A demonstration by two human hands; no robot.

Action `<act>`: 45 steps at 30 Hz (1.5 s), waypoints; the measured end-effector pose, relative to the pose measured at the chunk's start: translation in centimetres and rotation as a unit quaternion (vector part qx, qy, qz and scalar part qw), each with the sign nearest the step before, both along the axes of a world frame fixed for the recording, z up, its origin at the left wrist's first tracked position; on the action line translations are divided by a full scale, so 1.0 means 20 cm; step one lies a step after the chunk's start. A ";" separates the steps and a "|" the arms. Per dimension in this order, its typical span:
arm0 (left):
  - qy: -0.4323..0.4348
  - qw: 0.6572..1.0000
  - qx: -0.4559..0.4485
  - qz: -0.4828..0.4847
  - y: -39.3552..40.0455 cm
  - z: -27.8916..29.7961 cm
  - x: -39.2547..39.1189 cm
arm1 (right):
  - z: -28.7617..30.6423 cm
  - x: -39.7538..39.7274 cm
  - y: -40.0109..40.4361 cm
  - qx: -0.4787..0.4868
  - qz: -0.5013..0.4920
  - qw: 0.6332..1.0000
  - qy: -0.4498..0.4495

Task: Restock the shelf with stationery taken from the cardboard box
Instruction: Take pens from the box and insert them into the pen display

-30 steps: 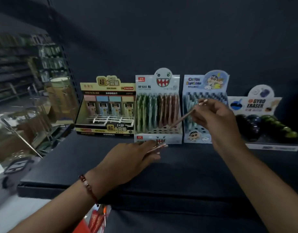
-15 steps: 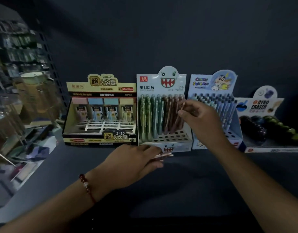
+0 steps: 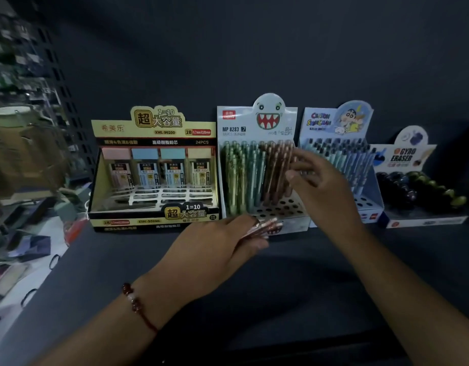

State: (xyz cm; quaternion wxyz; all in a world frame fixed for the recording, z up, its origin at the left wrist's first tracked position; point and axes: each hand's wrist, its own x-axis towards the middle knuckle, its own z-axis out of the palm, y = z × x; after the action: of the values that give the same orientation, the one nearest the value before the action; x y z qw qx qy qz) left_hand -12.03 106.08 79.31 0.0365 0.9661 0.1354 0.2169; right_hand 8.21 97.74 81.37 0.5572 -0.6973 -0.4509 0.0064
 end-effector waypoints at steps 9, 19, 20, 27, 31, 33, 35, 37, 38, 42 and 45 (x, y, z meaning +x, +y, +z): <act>-0.019 0.995 -0.083 -0.054 -0.02 -0.02 0.00 | -0.17 -0.20 -0.25 -0.050 0.234 0.962 0.134; -0.023 0.972 -0.216 -0.087 -0.06 -0.02 0.00 | -0.16 -0.21 -0.26 -0.011 0.222 0.958 0.178; -0.021 0.973 -0.214 -0.085 -0.06 -0.02 0.00 | -0.16 -0.21 -0.26 -0.011 0.224 0.958 0.179; -0.005 0.980 -0.188 -0.059 -0.07 -0.04 0.01 | -0.13 -0.20 -0.28 0.056 0.177 0.952 0.245; -0.003 0.982 -0.182 -0.045 -0.07 -0.03 0.00 | -0.11 -0.15 -0.28 0.133 0.143 0.914 0.356; -0.005 0.983 -0.180 -0.038 -0.07 -0.03 0.00 | -0.10 -0.10 -0.27 0.175 0.109 0.888 0.410; -0.008 0.983 -0.183 -0.030 -0.06 -0.03 0.00 | -0.10 -0.05 -0.26 0.211 0.081 0.864 0.450; -0.012 0.983 -0.184 -0.027 -0.06 -0.03 0.00 | -0.09 0.00 -0.25 0.237 0.055 0.852 0.464; -0.015 0.982 -0.184 -0.028 -0.06 -0.04 0.00 | -0.07 0.02 -0.25 0.243 0.044 0.857 0.452; -0.041 0.978 -0.202 -0.028 -0.07 -0.04 0.00 | 0.00 0.07 -0.22 0.223 -0.013 0.927 0.300; -0.053 0.976 -0.209 -0.023 -0.07 -0.04 0.00 | 0.06 0.10 -0.18 0.193 -0.052 0.972 0.125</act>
State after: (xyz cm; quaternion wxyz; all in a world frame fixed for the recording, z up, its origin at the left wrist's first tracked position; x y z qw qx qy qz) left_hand -12.00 104.60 78.49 0.2501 0.9270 0.1536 0.2335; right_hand 10.25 94.16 82.63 0.7325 -0.5931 -0.3336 -0.0225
